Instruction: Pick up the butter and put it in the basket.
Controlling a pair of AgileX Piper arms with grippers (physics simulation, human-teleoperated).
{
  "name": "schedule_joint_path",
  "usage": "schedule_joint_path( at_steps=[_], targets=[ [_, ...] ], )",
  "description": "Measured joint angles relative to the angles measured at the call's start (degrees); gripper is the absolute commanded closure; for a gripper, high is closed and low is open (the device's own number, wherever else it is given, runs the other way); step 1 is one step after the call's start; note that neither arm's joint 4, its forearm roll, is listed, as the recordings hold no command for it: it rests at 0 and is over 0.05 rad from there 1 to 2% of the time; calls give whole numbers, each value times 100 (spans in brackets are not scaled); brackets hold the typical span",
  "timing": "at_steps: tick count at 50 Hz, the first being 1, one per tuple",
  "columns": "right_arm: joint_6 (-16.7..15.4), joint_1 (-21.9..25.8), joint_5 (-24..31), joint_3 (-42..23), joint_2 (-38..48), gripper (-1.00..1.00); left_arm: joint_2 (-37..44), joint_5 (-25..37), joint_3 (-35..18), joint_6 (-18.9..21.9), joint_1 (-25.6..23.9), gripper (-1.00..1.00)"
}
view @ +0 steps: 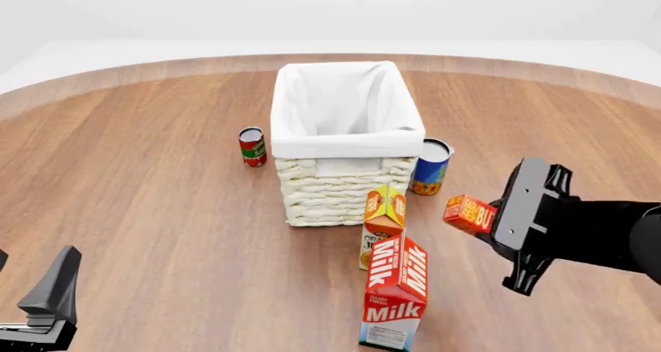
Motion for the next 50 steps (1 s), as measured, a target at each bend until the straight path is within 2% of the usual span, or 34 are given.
schedule_joint_path(
  at_steps=[15, 27, 50],
  targets=[
    [-229, -25, 18, -810, 16, 100, 0, 0, 0, 0, 0, -100],
    [-347, -27, -333, -1176, 197, 100, 0, 0, 0, 0, 0, -100],
    [-366, 59, -843, -2132, 831, 100, 0, 0, 0, 0, 0, -100]
  ],
)
